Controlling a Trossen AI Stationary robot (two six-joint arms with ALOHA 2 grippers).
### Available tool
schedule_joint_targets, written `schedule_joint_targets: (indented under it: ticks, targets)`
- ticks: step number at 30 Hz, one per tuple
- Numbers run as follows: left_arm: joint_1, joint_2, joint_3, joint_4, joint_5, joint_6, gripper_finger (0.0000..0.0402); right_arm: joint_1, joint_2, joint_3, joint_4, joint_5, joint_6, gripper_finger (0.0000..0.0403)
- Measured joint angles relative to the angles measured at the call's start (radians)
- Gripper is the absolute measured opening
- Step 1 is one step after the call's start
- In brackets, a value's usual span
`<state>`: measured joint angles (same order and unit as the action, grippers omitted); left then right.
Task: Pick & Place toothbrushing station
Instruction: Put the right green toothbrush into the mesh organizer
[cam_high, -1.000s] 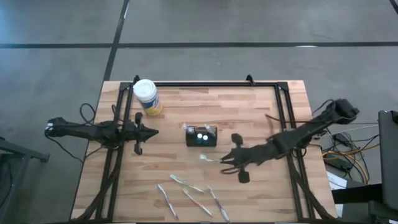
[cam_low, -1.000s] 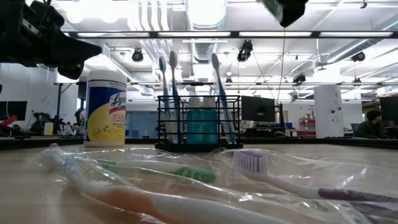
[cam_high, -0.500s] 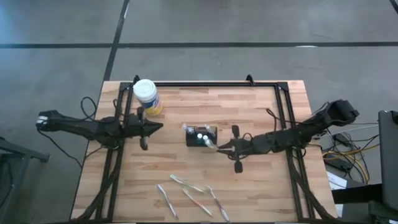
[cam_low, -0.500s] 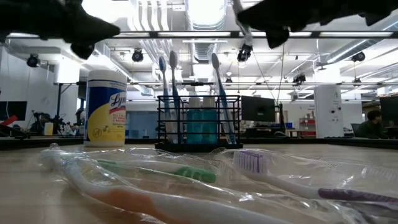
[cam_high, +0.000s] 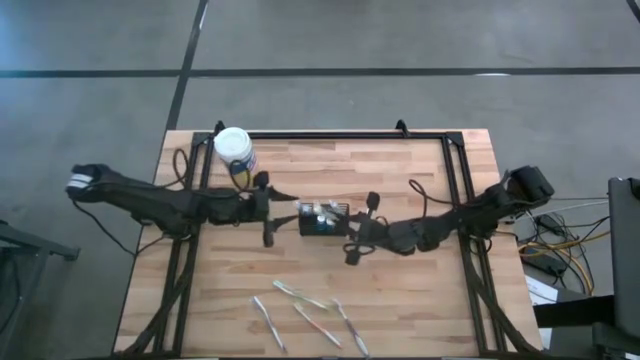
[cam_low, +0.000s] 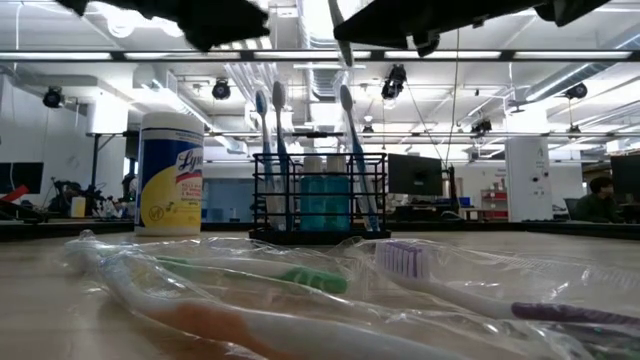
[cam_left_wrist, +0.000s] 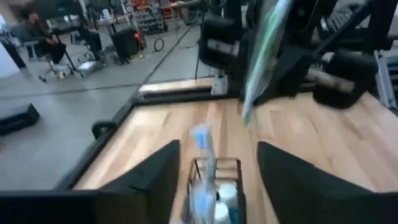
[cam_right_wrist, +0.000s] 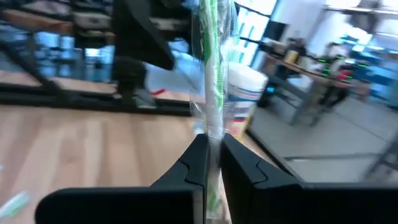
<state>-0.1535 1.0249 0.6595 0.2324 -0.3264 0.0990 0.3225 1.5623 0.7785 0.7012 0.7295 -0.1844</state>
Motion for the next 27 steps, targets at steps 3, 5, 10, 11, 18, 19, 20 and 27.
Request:
schedule_joint_targets:
  ticks: [3, 5, 10, 11, 18, 19, 20, 27]
  targets:
    - [0.001, 0.043, 0.077, 0.052, -0.004, 0.047, 0.0263, 0.0, 0.036, 0.032, 0.006, 0.099, -0.004, 0.002]
    - [0.001, 0.072, 0.115, 0.055, -0.005, 0.066, 0.028, 0.0, 0.066, 0.055, 0.008, 0.165, -0.025, 0.002]
    - [0.002, 0.138, 0.186, 0.098, -0.004, 0.068, 0.0286, 0.0, 0.127, 0.121, 0.006, 0.263, -0.093, 0.002]
    - [0.003, 0.146, 0.193, 0.103, -0.005, 0.067, 0.0284, 0.0, 0.138, 0.137, 0.009, 0.267, -0.11, 0.002]
    - [0.003, 0.186, 0.205, 0.158, -0.026, 0.046, 0.0275, 0.001, 0.167, 0.198, 0.008, 0.35, -0.187, 0.002]
    - [0.003, 0.185, 0.204, 0.16, -0.031, 0.045, 0.0275, 0.0, 0.167, 0.2, 0.01, 0.354, -0.19, 0.002]
    - [0.003, 0.189, 0.204, 0.167, -0.031, 0.044, 0.0275, 0.0, 0.166, 0.2, 0.013, 0.356, -0.187, 0.002]
    - [0.003, 0.196, 0.203, 0.219, -0.042, 0.022, 0.0269, 0.0, 0.161, 0.193, 0.02, 0.372, -0.172, 0.002]
